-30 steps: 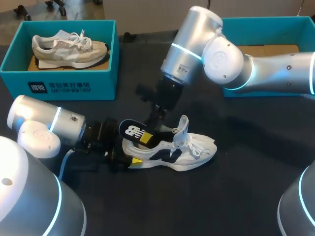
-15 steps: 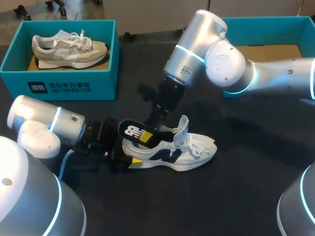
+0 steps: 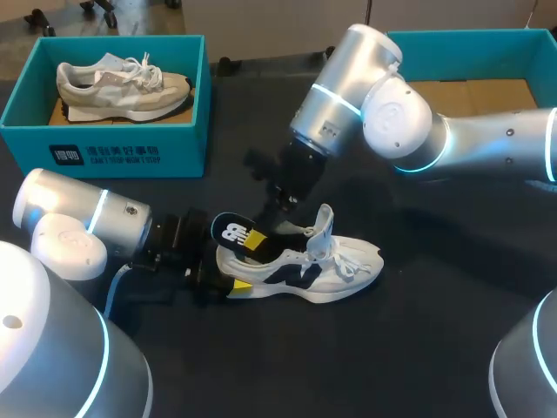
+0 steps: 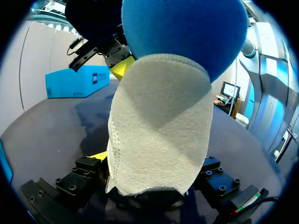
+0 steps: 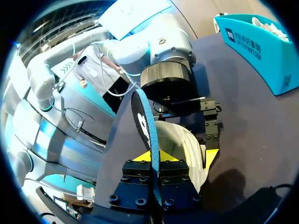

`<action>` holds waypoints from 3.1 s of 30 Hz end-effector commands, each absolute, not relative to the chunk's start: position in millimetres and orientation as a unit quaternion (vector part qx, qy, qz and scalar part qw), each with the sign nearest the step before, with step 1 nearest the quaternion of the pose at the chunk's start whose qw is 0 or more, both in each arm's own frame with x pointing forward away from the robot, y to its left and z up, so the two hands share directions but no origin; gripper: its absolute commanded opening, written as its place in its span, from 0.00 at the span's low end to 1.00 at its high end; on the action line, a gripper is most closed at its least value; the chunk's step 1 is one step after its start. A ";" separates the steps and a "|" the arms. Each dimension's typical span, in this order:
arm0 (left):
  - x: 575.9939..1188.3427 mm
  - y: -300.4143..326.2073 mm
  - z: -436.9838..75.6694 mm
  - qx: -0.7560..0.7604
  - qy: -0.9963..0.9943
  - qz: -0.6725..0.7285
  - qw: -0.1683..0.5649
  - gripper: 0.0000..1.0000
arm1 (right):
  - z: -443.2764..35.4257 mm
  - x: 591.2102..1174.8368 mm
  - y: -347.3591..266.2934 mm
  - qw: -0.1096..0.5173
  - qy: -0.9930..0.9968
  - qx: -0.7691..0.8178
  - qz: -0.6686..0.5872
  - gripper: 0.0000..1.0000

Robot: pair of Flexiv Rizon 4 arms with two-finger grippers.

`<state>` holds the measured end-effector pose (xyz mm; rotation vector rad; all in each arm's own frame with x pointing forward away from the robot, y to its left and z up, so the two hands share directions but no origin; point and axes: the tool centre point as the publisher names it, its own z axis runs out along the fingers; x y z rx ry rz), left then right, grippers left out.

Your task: Take the shoe out of the shoebox, open the shoe tongue, remove and reinsert the insole, then place the shoe into the shoebox

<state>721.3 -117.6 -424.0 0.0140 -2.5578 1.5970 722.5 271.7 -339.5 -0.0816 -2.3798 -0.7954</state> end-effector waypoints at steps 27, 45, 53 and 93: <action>721.2 -117.9 -425.0 0.004 -0.847 0.527 0.064 0.00 | -248.4 762.5 299.7 0.079 -0.857 -0.008 -0.508 0.00; 721.2 -117.9 -425.0 0.004 -0.847 0.527 0.064 0.00 | -245.0 765.0 299.1 0.068 -0.847 -0.002 -0.527 0.00; 721.2 -117.9 -425.0 0.004 -0.847 0.527 0.064 0.00 | -245.0 765.0 299.1 0.068 -0.847 -0.002 -0.527 0.00; 721.2 -117.9 -425.0 0.004 -0.847 0.527 0.064 0.00 | -39.5 790.4 292.0 0.196 -0.742 -0.100 -0.634 0.00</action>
